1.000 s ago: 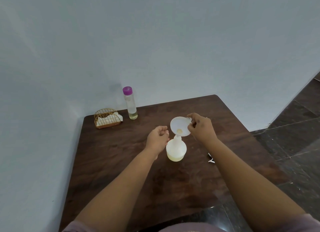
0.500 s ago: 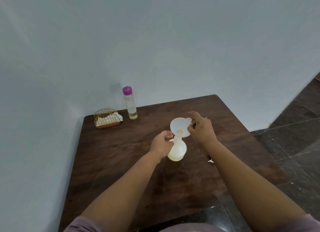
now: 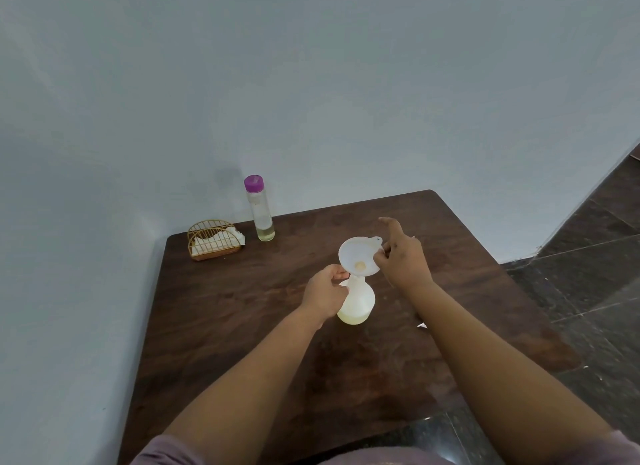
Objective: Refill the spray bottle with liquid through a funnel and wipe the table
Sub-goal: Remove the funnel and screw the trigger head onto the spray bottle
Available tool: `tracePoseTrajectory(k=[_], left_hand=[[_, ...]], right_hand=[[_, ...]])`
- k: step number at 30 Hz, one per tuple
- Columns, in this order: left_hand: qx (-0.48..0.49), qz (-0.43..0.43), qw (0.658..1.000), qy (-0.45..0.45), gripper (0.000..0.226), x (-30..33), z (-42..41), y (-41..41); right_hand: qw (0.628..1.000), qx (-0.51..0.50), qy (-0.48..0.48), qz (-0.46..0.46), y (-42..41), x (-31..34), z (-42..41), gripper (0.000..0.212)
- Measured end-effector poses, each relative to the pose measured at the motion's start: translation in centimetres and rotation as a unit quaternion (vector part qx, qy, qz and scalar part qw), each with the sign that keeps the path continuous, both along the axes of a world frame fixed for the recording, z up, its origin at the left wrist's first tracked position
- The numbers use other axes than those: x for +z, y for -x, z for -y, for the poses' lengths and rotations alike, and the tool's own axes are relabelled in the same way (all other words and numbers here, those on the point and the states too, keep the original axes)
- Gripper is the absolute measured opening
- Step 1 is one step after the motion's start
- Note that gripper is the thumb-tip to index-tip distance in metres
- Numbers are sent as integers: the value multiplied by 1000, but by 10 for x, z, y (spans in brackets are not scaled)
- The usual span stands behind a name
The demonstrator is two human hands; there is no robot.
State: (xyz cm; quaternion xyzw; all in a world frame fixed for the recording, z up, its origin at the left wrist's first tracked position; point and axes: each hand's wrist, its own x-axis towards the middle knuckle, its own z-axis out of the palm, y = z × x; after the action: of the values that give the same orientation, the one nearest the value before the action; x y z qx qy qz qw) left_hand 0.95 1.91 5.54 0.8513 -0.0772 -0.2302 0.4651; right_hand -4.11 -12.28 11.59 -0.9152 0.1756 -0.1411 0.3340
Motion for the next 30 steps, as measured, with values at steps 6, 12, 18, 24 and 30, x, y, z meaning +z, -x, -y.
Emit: tracePoseTrajectory(k=[6,12,18,24,30], left_hand=[[-3,-2,1000,0,45,0,-1,0],[-10,-5,1000,-1,44,2,-2,1],[-3,-4,1000,-3,42,6,-3,1],[67,-32,995,64,36,22,-9,-2],[91,-83,976,182,35,60,-12,-11]], right_hand=[[1000,1,-11,21,-4,-5,4,61],[1000,-8,-12,4,-1,-4,1,59],[1000,-4,-10,14,2,-4,2,58],[991,-95,-89,44,-3,4,16,44],[924,-150,-350,4,-29,7,25,34]])
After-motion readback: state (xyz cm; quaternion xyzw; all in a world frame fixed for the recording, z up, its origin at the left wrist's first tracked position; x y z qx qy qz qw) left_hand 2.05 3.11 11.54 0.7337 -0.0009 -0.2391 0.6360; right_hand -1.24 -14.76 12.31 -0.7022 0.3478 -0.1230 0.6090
